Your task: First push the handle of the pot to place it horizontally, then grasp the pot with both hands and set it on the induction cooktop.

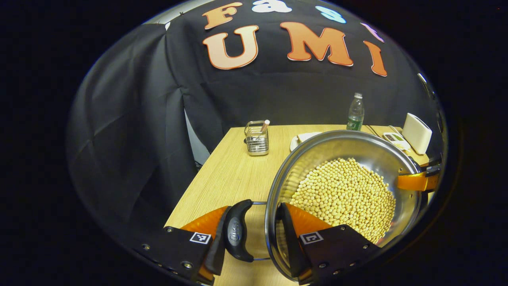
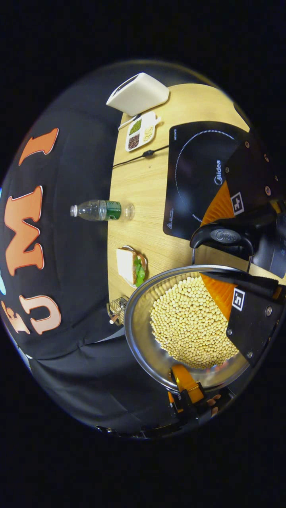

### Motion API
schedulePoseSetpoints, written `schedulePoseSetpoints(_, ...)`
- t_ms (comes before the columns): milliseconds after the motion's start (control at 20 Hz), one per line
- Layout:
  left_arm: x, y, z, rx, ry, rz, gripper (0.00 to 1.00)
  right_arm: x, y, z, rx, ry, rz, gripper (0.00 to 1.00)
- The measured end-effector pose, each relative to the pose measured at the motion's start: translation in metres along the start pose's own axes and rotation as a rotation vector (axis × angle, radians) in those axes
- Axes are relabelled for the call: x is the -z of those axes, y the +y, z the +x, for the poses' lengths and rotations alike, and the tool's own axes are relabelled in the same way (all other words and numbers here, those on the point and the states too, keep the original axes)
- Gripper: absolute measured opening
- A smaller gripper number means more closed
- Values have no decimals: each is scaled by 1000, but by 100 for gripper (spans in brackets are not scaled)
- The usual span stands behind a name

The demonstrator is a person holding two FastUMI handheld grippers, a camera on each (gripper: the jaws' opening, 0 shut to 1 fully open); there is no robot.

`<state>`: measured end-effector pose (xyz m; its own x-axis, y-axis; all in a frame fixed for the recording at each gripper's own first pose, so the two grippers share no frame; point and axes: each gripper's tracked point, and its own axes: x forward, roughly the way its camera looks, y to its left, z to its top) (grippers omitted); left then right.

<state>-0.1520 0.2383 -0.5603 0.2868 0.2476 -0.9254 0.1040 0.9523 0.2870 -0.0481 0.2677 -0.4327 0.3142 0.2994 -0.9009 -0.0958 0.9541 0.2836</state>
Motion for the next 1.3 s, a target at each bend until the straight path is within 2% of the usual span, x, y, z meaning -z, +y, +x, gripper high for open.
schedulePoseSetpoints(300, 2, -2, 3, 41, -62, 39, 65, -13, -43, -42, 33, -53, 29, 52)
schedulePoseSetpoints(350, 2, -1, 3, 51, -71, 47, 65, -14, -52, -50, 41, -62, 36, 48)
schedulePoseSetpoints(400, 2, -1, 5, 61, -79, 52, 65, -15, -60, -56, 51, -66, 43, 52)
schedulePoseSetpoints(800, -5, -1, 11, 134, -126, 85, 65, -15, -129, -97, 121, -113, 85, 52)
schedulePoseSetpoints(1300, -5, -9, 26, 219, -136, 109, 65, 1, -201, -111, 201, -119, 140, 52)
